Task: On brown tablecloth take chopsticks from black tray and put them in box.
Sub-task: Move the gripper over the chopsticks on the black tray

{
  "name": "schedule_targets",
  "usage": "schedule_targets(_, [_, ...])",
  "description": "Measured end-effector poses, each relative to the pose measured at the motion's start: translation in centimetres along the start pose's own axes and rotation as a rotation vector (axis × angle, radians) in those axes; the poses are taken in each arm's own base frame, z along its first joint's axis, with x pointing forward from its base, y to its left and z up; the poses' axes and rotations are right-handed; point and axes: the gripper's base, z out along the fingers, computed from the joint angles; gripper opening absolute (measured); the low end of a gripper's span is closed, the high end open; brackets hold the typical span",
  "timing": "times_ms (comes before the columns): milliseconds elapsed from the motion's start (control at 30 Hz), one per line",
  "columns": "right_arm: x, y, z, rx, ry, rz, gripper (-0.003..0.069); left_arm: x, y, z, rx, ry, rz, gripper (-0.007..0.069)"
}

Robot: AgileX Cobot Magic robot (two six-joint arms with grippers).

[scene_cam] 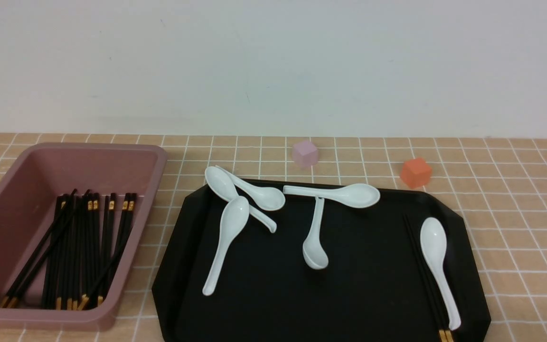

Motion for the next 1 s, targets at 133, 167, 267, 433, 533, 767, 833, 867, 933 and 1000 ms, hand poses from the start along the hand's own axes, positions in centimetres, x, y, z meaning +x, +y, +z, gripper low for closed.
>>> schedule_targets(133, [0.0, 0.0, 0.0, 0.000, 0.000, 0.000, 0.0183, 0.0, 0.0, 0.0, 0.000, 0.000, 0.000, 0.0238])
schedule_targets(167, [0.0, 0.0, 0.0, 0.000, 0.000, 0.000, 0.0183, 0.0, 0.0, 0.0, 0.000, 0.000, 0.000, 0.0238])
schedule_targets(267, [0.0, 0.0, 0.0, 0.000, 0.000, 0.000, 0.0189, 0.0, 0.0, 0.0, 0.000, 0.000, 0.000, 0.0238])
schedule_targets(433, [0.0, 0.0, 0.0, 0.000, 0.000, 0.000, 0.0196, 0.0, 0.0, 0.0, 0.000, 0.000, 0.000, 0.0238])
schedule_targets(533, [0.0, 0.1, 0.0, -0.006, -0.003, 0.027, 0.0202, 0.0, 0.0, 0.0, 0.000, 0.000, 0.000, 0.0238])
schedule_targets(767, [-1.3, 1.0, -0.1, -0.170, -0.105, 0.816, 0.0203, 0.0, 0.0, 0.0, 0.000, 0.000, 0.000, 0.0238])
schedule_targets(833, [-1.8, 1.0, -0.2, -0.203, -0.144, 0.990, 0.0205, 0.0, 0.0, 0.0, 0.000, 0.000, 0.000, 0.0238])
schedule_targets(867, [-2.1, 0.9, -0.2, -0.220, -0.164, 1.075, 0.0207, 0.0, 0.0, 0.0, 0.000, 0.000, 0.000, 0.0238])
schedule_targets(933, [-2.3, 0.8, -0.3, -0.227, -0.187, 1.120, 0.0209, 0.0, 0.0, 0.0, 0.000, 0.000, 0.000, 0.0238])
schedule_targets(1000, [-2.4, 0.7, -0.3, -0.234, -0.205, 1.164, 0.0214, 0.0, 0.0, 0.0, 0.000, 0.000, 0.000, 0.0238])
